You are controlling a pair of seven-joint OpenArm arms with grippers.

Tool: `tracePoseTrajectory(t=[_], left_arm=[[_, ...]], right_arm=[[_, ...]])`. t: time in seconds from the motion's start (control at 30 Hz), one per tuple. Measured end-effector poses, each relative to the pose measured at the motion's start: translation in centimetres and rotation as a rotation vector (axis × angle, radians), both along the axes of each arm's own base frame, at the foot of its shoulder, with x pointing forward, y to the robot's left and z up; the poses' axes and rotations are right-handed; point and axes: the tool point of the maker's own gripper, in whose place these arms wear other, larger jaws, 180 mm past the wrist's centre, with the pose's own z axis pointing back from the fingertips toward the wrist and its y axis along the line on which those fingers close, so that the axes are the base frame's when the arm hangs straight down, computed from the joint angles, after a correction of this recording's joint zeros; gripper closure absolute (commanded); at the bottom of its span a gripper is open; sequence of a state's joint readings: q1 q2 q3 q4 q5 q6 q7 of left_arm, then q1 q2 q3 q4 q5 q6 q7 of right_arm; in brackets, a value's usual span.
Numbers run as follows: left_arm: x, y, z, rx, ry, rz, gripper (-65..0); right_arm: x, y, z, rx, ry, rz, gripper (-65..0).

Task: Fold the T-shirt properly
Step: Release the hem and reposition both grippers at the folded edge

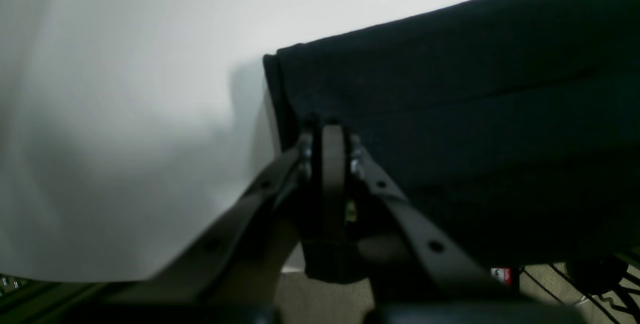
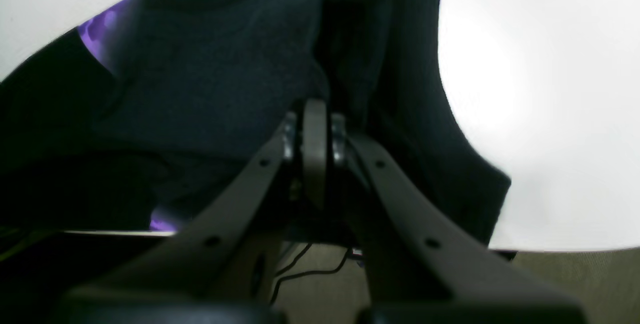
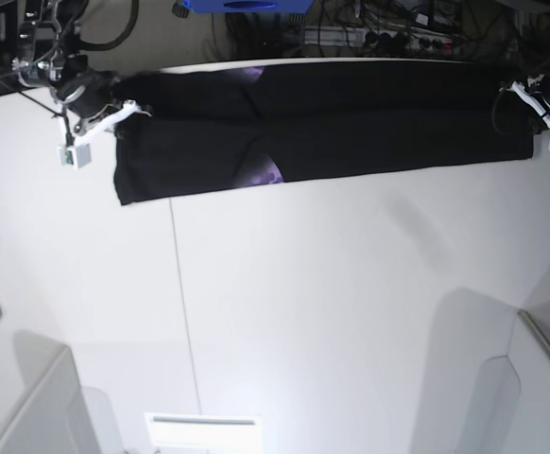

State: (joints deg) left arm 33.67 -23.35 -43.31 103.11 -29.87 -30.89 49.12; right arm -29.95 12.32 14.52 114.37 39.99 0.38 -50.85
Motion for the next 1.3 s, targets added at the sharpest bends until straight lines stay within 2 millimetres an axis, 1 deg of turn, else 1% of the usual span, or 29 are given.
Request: tracePoseTrajectory(t=[0.03, 0.07, 0.2, 0.23, 0.27, 0.3, 0.37, 0.4, 0.47, 0.53, 0.57, 0.6, 0.63, 0.67, 0.7, 0.73, 0.77, 0.8, 0.87, 0.93, 1.0, 1.1, 1.2, 1.3], left_arm=[[0.0, 0.0, 0.0, 0.000, 0.000, 0.000, 0.0], [0.0, 0.0, 0.0, 0.000, -0.001, 0.000, -2.5], [0.0, 0.2, 0.2, 0.004, -0.004, 0.006, -24.7], [0.0, 0.3, 0.2, 0.006, -0.003, 0.006, -29.6], [0.0, 0.3, 0.2, 0.007, -0.003, 0.006, -34.1], [0.0, 0.4, 0.2, 0.007, -0.005, 0.011, -37.8], [0.0, 0.4, 0.2, 0.007, -0.005, 0.013, -42.9], [-0.1, 0.5, 0.3, 0.008, -0.007, 0.020, -44.3], [-0.3, 1.4, 1.0, 0.020, -0.026, 0.046, -44.9], [-0.5, 2.3, 1.7, 0.033, -0.052, 0.086, -44.4], [-0.7, 2.5, 1.8, 0.032, -0.062, 0.109, -42.9], [-0.9, 2.4, 1.7, 0.026, -0.065, 0.119, -39.0], [-1.1, 2.1, 1.3, 0.014, -0.062, 0.123, -31.8], [-1.2, 1.6, 0.8, 0.003, -0.050, 0.120, -21.9], [-1.3, 1.0, 0.2, -0.011, -0.038, 0.113, -10.2], [-1.3, 0.5, -0.5, -0.032, -0.027, 0.105, 0.0], [-1.4, -0.1, -1.3, -0.051, -0.008, 0.095, 0.0], [-1.5, -0.5, -2.1, -0.072, 0.008, 0.090, 0.0], [-1.5, -0.9, -3.3, -0.098, 0.031, 0.094, 0.0], [-1.1, -0.8, -4.3, -0.129, 0.031, 0.120, 0.0], [-1.3, -0.5, -5.4, -0.155, 0.046, 0.152, 0.0], [-1.0, 0.0, -6.2, -0.169, 0.055, 0.179, 0.0], [0.1, 0.3, -6.6, -0.195, 0.028, 0.206, 0.0], [1.7, 1.0, -6.9, -0.174, 0.014, 0.206, 0.0]], right_arm=[[-0.2, 0.0, -0.1, 0.000, 0.005, 0.000, 0.0], [-0.2, 0.1, -0.1, 0.003, 0.007, -0.001, -0.8], [-0.4, 0.2, -0.2, 0.007, 0.006, -0.009, -24.8], [-0.6, 0.3, -0.3, 0.008, 0.010, -0.009, -28.2], [-0.8, 0.3, -0.4, 0.010, 0.017, -0.009, -29.9], [-0.8, 0.3, -0.4, 0.009, 0.019, -0.009, -29.6], [-0.5, 0.2, -0.3, 0.004, 0.001, -0.016, -28.2], [-0.1, 0.0, 0.0, 0.000, -0.029, -0.029, -27.6], [0.2, -0.4, 0.4, -0.005, -0.088, -0.060, -27.6], [0.1, -0.9, 0.6, -0.019, -0.136, -0.088, -27.2], [0.2, -1.1, 0.9, -0.026, -0.166, -0.102, -26.0], [0.2, -1.3, 1.0, -0.030, -0.185, -0.112, -23.9], [0.2, -0.9, 1.0, -0.025, -0.193, -0.107, -20.9], [0.2, -0.2, 1.0, -0.021, -0.195, -0.086, -16.7], [0.3, 0.8, 1.0, -0.006, -0.198, -0.047, -11.3], [0.5, 2.0, 1.0, 0.017, -0.197, -0.006, -4.5], [0.8, 2.8, 1.0, 0.040, -0.201, 0.008, 0.0], [1.1, 3.3, 0.9, 0.054, -0.204, 0.014, 0.0], [1.3, 3.6, -0.1, 0.062, -0.180, 0.016, 0.0], [1.1, 3.3, -1.4, 0.057, -0.139, 0.007, 0.0], [0.8, 2.8, -2.6, 0.049, -0.104, -0.001, 0.0], [1.4, 2.5, -3.7, 0.055, -0.086, -0.019, 0.0], [2.3, 1.7, -4.9, 0.059, -0.077, -0.037, 0.0], [4.0, 1.3, -5.4, 0.071, -0.091, -0.054, 0.0]])
